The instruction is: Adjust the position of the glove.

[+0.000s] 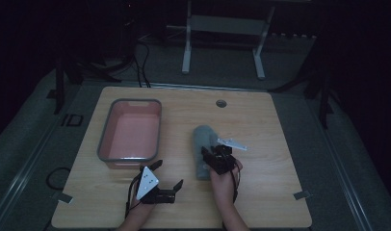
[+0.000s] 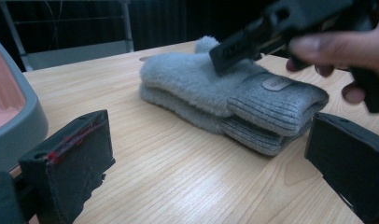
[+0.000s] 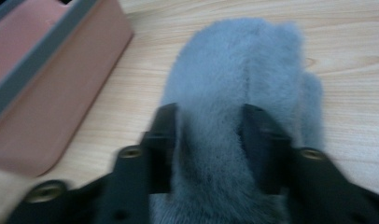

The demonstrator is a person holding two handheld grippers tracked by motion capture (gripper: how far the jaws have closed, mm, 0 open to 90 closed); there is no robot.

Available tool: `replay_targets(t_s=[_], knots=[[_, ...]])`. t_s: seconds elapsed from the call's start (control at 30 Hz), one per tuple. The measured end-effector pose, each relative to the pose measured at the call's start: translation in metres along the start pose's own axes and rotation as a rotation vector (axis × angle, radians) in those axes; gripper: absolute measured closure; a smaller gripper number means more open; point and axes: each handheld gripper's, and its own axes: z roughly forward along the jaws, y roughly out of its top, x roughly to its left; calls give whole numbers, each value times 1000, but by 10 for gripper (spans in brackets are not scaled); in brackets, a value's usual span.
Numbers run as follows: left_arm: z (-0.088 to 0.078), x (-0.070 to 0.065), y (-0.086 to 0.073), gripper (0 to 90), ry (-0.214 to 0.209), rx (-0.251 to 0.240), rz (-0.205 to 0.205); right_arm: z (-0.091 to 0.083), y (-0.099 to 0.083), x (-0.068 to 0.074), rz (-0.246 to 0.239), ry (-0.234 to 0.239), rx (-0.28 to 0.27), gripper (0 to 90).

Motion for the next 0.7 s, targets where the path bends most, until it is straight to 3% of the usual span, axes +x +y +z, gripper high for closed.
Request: replay_targets(t_s=[0.07, 0.13, 0.2, 0.33, 0.37, 0.43, 0.5, 0.6, 0.7], knots=[[0, 0, 0, 12, 4, 1, 1, -4, 6, -3, -45, 19, 14, 396], [0, 0, 0, 13, 6, 3, 4, -8, 11, -6, -42, 51, 31, 356], [2, -1, 1, 13, 14, 14, 10, -11, 14, -8, -57, 50, 44, 324], [4, -4, 2, 13, 40, 47, 32, -16, 22, -17, -133, 92, 66, 139], [4, -4, 2, 13, 48, 52, 30, -18, 23, -20, -154, 112, 69, 147], [5, -5, 3, 13, 55, 63, 17, -23, 25, -25, -185, 132, 34, 148], [4, -5, 5, 13, 64, 78, 20, -26, 27, -28, -238, 103, 13, 160], [4, -5, 11, 13, 43, 70, -6, -30, 28, -38, -349, 93, -34, 143], [5, -2, 18, 13, 34, 71, -33, -32, 26, -51, -413, 144, -87, 147]])
